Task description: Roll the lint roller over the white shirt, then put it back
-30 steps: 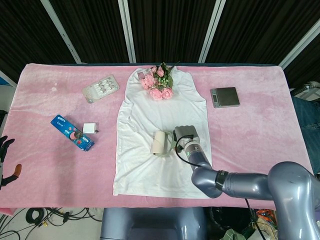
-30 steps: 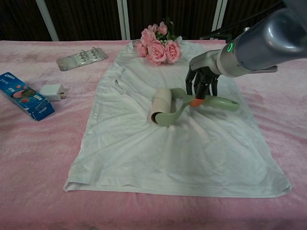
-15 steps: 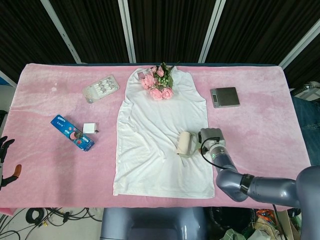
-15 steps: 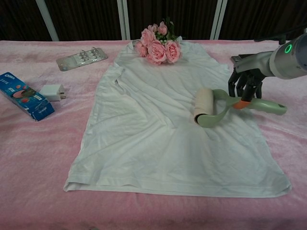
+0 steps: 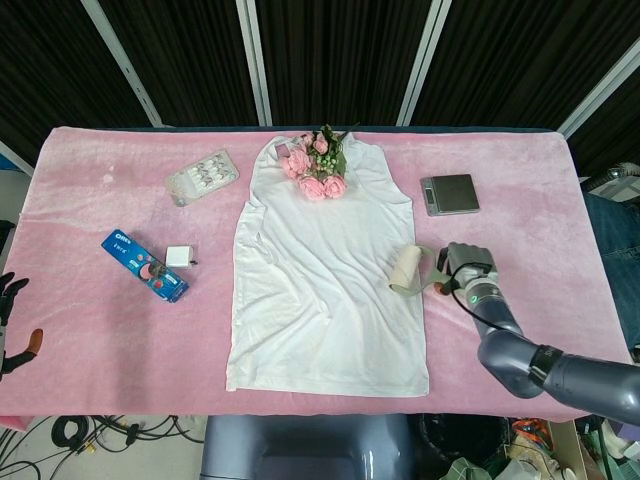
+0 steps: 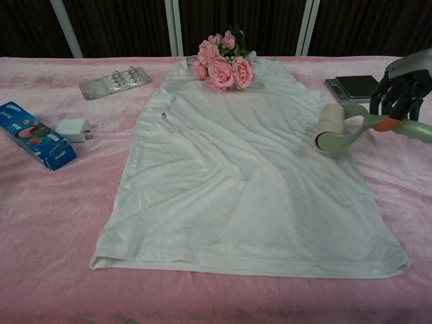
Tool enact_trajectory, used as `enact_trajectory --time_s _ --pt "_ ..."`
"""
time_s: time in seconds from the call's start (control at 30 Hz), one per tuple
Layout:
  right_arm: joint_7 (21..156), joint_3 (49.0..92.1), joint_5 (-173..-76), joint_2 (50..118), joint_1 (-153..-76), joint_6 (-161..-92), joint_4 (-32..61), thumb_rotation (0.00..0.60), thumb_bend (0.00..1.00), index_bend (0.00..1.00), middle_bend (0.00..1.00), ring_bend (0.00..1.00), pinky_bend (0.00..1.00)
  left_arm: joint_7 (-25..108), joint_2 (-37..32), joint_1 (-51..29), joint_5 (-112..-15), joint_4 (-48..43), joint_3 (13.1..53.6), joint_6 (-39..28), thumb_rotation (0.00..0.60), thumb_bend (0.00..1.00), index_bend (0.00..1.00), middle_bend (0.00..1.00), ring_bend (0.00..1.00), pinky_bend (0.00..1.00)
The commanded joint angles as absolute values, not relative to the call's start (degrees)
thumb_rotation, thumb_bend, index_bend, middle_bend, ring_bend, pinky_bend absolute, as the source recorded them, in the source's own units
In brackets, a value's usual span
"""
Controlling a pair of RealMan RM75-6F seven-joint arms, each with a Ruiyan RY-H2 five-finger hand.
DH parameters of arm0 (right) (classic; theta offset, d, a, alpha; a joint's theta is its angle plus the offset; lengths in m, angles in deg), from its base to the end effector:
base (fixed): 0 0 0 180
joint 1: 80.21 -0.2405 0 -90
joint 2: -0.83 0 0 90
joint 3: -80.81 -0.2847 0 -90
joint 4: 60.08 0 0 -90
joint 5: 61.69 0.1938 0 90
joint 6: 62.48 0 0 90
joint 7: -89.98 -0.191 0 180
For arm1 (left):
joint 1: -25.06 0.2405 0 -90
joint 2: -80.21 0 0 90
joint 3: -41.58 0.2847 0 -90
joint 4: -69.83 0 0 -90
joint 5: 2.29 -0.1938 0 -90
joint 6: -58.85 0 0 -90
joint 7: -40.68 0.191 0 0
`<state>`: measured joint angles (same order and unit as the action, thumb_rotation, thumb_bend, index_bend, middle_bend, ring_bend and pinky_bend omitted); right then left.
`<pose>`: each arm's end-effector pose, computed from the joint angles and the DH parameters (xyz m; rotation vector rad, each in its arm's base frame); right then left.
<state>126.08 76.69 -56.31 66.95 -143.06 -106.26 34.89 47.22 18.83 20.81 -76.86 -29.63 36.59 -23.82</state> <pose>-0.2138 -0.4436 0.0846 1.4911 -1.4353 0.3501 -0.3452 0.2276 0.2020 -1.2428 -0.9796 -0.7717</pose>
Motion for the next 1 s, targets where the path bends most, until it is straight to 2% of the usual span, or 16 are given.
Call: enact_trajectory --time_s 0.03,0.4,0.87,0.9,1.0 --pt "124.79 77.47 -56.82 65.74 -141.59 -105.82 32.75 0.600 0.52 0.69 0.57 0.57 0.44 47.25 18.84 20.77 -76.95 -29.66 36.63 -23.76 0.600 0.39 0.14 0.06 0.04 0.24" --pt "118.38 78.34 -60.15 66.31 -135.90 -102.95 25.66 0.600 0.53 0.69 0.57 0.57 0.44 47.65 18.67 20.86 -76.95 -29.71 36.64 -24.02 0.600 0.39 0.14 0.06 0.04 0.24" --pt "111.66 76.45 -68.01 71.01 -132.39 -100.67 20.55 0.600 0.51 0.68 0.55 0.54 0.43 47.91 18.56 20.86 -76.80 -29.59 36.52 -24.12 0.600 0.39 0.14 0.06 0.04 0.24" --pt "111.51 76.45 -68.15 71.24 -132.36 -100.53 20.37 0.600 0.46 0.65 0.52 0.51 0.41 47.92 18.57 20.85 -76.78 -29.59 36.51 -24.11 0.600 0.39 0.14 0.06 0.04 0.24" --pt "111.27 76.62 -68.46 71.72 -132.32 -100.15 19.95 0.600 0.32 0.48 0.38 0.38 0.31 47.89 18.59 20.84 -76.75 -29.55 36.49 -24.07 0.600 0.39 0.14 0.06 0.04 0.24"
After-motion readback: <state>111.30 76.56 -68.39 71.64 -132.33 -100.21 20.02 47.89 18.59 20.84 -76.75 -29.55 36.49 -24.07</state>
